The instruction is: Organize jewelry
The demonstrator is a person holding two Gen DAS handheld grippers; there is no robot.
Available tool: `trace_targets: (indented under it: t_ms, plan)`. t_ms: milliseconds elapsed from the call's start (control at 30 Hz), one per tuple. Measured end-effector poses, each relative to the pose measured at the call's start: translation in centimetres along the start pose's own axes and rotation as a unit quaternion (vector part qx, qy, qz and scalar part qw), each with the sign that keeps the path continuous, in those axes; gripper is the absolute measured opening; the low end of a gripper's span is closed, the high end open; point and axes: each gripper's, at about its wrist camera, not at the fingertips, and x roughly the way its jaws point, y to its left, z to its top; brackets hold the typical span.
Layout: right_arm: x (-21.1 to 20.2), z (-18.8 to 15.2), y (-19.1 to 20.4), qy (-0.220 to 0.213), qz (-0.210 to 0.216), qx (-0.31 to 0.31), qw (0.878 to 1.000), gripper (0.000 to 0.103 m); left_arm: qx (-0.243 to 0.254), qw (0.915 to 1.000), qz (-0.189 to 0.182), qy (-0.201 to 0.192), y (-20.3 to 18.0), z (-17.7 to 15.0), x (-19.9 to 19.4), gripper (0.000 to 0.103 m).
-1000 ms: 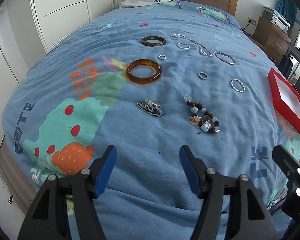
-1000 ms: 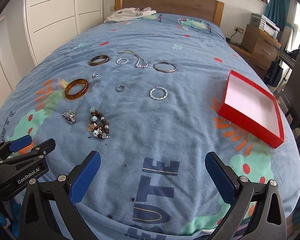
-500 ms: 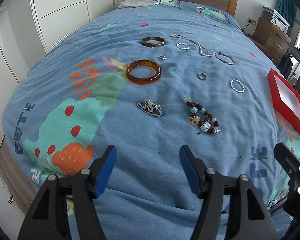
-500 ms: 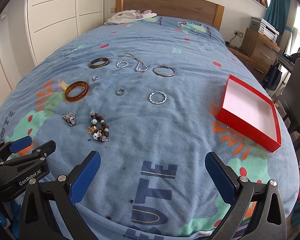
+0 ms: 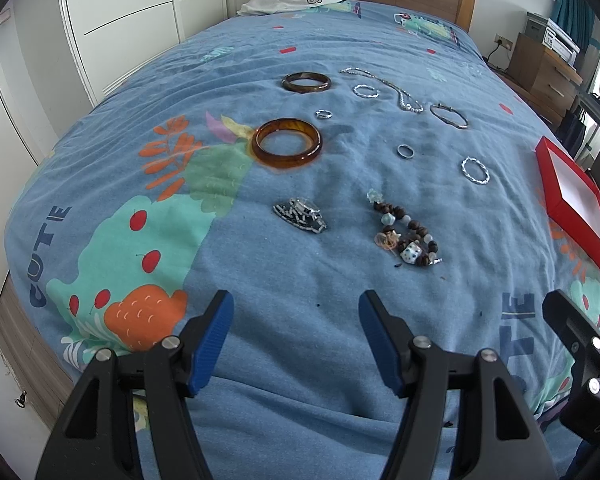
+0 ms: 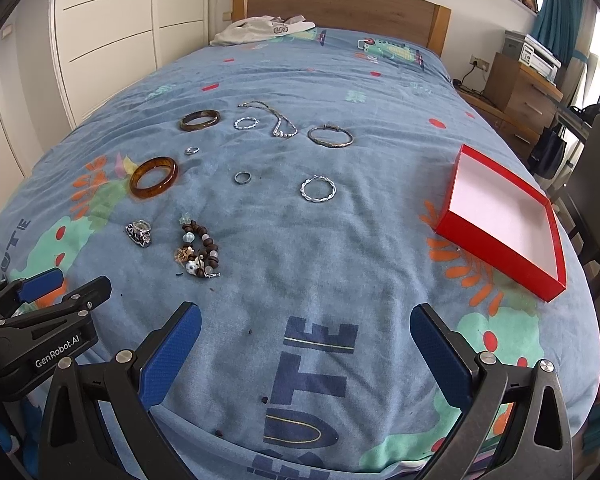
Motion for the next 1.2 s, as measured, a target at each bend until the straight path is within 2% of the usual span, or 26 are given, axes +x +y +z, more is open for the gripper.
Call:
trace_targets:
  t_ms: [600, 833, 1000, 1200]
  plan:
    - [-0.1, -0.2, 0.2, 0.006, 0.002, -0.012, 1.000, 0.102, 0.002, 0.9999, 0.004, -0.010, 0.4, 0.8, -0.1, 0.063]
    - [-1.1, -0.7, 0.7, 0.023, 0.011, -0.049, 0.998, 0.102, 0.037, 0.9954, 0.029, -0.083, -0.3, 6.8, -0.6, 0.063]
    - [-2.6, -0.9, 2.4, 0.031, 0.027, -0.109, 0.993, 0.102, 0.075, 0.9886, 0.019, -0.129, -3.6, 10.2, -1.7, 0.063]
    - [-4.7, -1.4, 5.1, 0.033, 0.057, -0.181, 0.981, 0.102, 0.125, 0.9790, -0.006, -0.161, -8.6, 11.3, -2.7, 0.063]
